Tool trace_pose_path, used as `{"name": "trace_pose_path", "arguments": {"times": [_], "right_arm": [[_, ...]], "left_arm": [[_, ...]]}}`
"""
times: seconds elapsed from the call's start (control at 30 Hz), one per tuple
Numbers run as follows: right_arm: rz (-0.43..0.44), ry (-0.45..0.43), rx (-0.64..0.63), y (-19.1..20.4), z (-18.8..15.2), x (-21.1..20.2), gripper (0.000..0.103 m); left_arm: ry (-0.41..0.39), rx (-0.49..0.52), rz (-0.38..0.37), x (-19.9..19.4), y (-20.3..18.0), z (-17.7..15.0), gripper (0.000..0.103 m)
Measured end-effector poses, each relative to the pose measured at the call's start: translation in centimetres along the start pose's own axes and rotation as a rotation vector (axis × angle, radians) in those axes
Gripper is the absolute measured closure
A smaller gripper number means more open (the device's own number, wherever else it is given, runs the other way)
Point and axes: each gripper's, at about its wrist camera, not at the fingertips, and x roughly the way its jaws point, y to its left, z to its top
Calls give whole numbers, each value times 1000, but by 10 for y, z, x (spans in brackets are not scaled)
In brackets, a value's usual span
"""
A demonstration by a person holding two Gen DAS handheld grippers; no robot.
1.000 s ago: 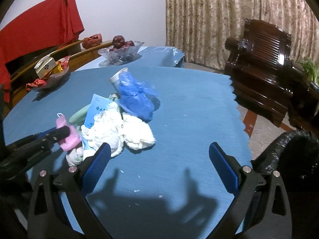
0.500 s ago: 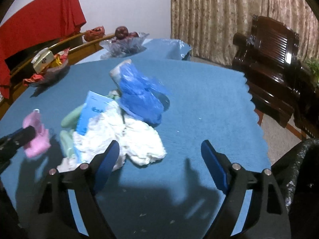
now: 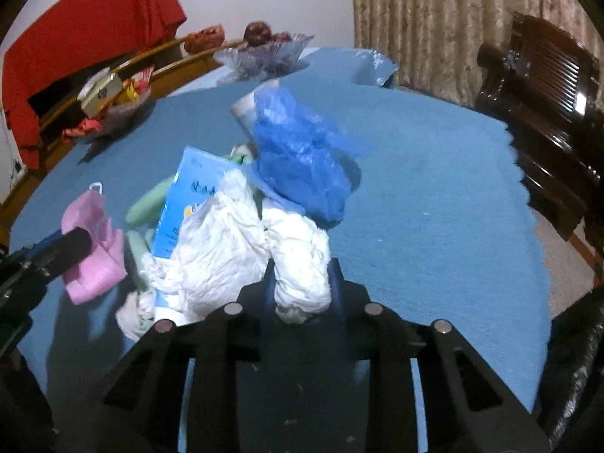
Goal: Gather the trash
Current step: 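Hold the pink mask with the left tool while the right tool grasps white tissues, then lift the white tissues with the right tool toward the trash bin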
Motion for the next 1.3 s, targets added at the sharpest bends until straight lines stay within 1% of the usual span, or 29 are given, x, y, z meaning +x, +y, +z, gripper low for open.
{"name": "trace_pose_path", "arguments": {"times": [0.13,0.3,0.4,0.5,0.53,0.57,0.63,0.7,0.73,0.83,0.9,1.0,1.1,1.2,1.23,1.3], "right_arm": [[-13,-48,-4,-1,0,-28,78],[-6,-73,8,-6,-6,-60,78],[-11,-70,23,-10,-17,-77,77],[-59,-34,7,-13,-32,-82,76],[-67,-20,8,-15,-37,-81,75],[-71,-4,13,-17,-41,-79,70],[-83,17,27,-23,-50,-78,66],[-114,13,29,-24,-54,-80,56],[-113,-1,36,-25,-55,-84,51],[-85,-21,28,-20,-57,-89,51],[-46,-28,14,-12,-59,-91,51],[-14,-15,-4,0,-61,-85,51],[3,-3,-17,12,-60,-77,51],[-8,17,-40,21,-60,-64,52],[-19,36,-49,24,-61,-57,52],[-23,71,-55,25,-64,-45,62]], "left_arm": [[-15,11,-11,-10,-8,2,82],[-30,24,-47,-26,-23,6,82],[-37,37,-65,-36,-31,5,82],[-24,52,-86,-43,-40,-2,82],[-18,58,-89,-43,-41,-4,82],[-6,64,-93,-44,-44,-9,82],[12,67,-97,-43,-48,-16,82],[30,75,-98,-43,-50,-23,82],[35,78,-96,-43,-51,-25,82],[50,85,-94,-45,-50,-32,82],[52,88,-88,-46,-49,-35,82],[59,87,-77,-47,-44,-39,82],[63,78,-61,-49,-35,-42,82],[67,70,-50,-50,-28,-43,82],[67,69,-49,-50,-27,-43,82],[69,65,-46,-50,-24,-43,82]]}}
